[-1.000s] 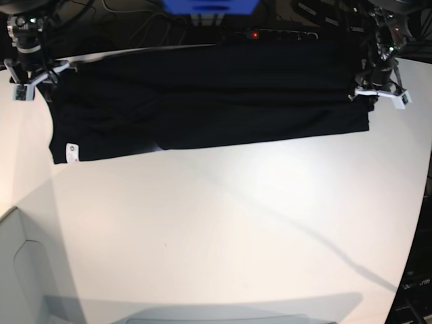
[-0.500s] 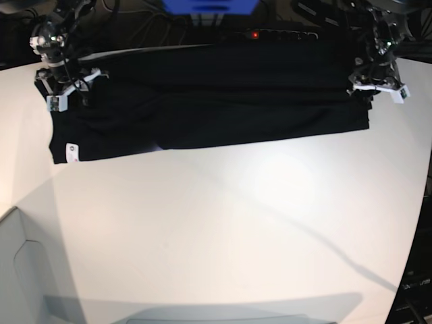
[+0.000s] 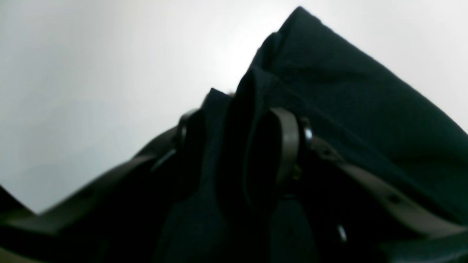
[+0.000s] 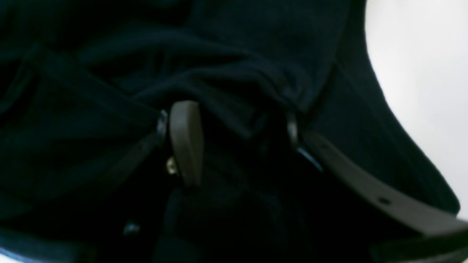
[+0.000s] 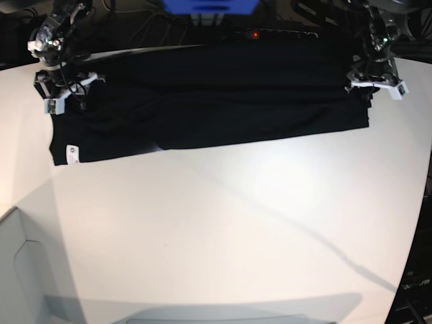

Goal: Fold the T-shirt properly
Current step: 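Hold the folded edges with both grippers and straighten the strip, then grasp the strip end with the left gripper and fold it toward the right gripper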

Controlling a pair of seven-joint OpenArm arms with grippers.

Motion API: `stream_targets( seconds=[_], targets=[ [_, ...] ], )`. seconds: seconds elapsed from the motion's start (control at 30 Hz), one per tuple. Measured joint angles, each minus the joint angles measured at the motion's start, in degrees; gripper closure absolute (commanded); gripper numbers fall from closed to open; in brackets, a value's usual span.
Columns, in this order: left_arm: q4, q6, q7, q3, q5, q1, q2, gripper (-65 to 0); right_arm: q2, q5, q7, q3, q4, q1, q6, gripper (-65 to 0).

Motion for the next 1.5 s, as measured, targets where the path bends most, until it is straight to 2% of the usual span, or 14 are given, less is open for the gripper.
stream_targets(
  seconds=[0.07, 0.23, 0.33, 0.47, 0.57, 0.6, 0.67, 0.73, 0.83, 0.97, 1.1, 1.33, 1.5],
  targets=[
    [-1.20, 0.00, -1.42, 1.25, 0.11, -0.02, -0.50, -23.6, 0.00, 0.02, 0.04, 0.00, 0.00, 0.02, 0.00, -28.8],
    [-4.74, -0.52, -4.46, 2.64, -0.22, -2.10, -0.79, -11.5, 0.00, 0.00, -0.11, 0.00, 0.00, 0.15, 0.00, -28.8],
    [-6.32, -1.27, -5.31, 2.69, -0.94, -2.86, -0.87, 0.0, 0.00, 0.00, -0.13, 0.00, 0.00, 0.17, 0.00, -28.7],
    [-6.91, -1.27, -4.20, 2.89, -1.09, -4.68, -1.40, 0.0, 0.00, 0.00, -0.26, 0.00, -0.07, 0.79, 0.02, -28.7],
    [-5.18, -0.59, -1.09, 2.84, -0.61, -5.73, -1.66, 0.0, 0.24, -0.87, -1.07, -0.13, -0.33, 2.03, 0.02, -28.7],
    [-3.52, 0.63, 0.42, 2.84, -0.09, -5.86, -1.51, 0.0, 0.50, -0.85, -1.29, -0.22, -0.33, 2.05, 0.04, -28.7],
    [0.50, 0.70, 4.52, 3.21, 0.13, -5.66, -1.18, 0.0, 0.79, -0.92, -2.03, -0.20, -0.42, 2.71, 0.02, -28.7],
    [5.55, 0.57, 4.87, 3.63, -0.15, -5.29, 0.07, 0.0, 0.92, -1.03, -2.14, -0.20, -0.46, 2.89, 0.04, -28.7],
    [12.13, 0.70, 3.89, 3.89, -0.13, -5.38, 0.04, 0.0, 0.94, -1.05, -2.36, -0.20, -0.48, 3.52, 0.04, -28.7],
    [16.81, 0.52, 4.83, 5.01, 0.04, -5.03, 3.63, 0.0, 0.92, -1.07, -2.54, -0.20, -0.55, 3.76, 0.02, -28.7],
    [20.04, 1.01, 3.96, 7.06, 4.81, -3.54, 6.01, 0.0, 0.92, -1.11, -2.62, -0.17, -0.72, 4.28, 0.02, -28.7],
    [20.81, 0.76, 4.07, 14.78, 11.67, -3.78, 11.04, 0.0, 1.11, -1.53, -2.78, -0.83, -0.85, 6.95, 0.04, -28.7],
    [20.70, 1.05, 4.20, 24.48, 18.56, -4.92, 14.32, 0.0, 2.34, -1.14, -2.56, -3.89, -2.45, 8.87, 0.04, -28.7]
  ],
)
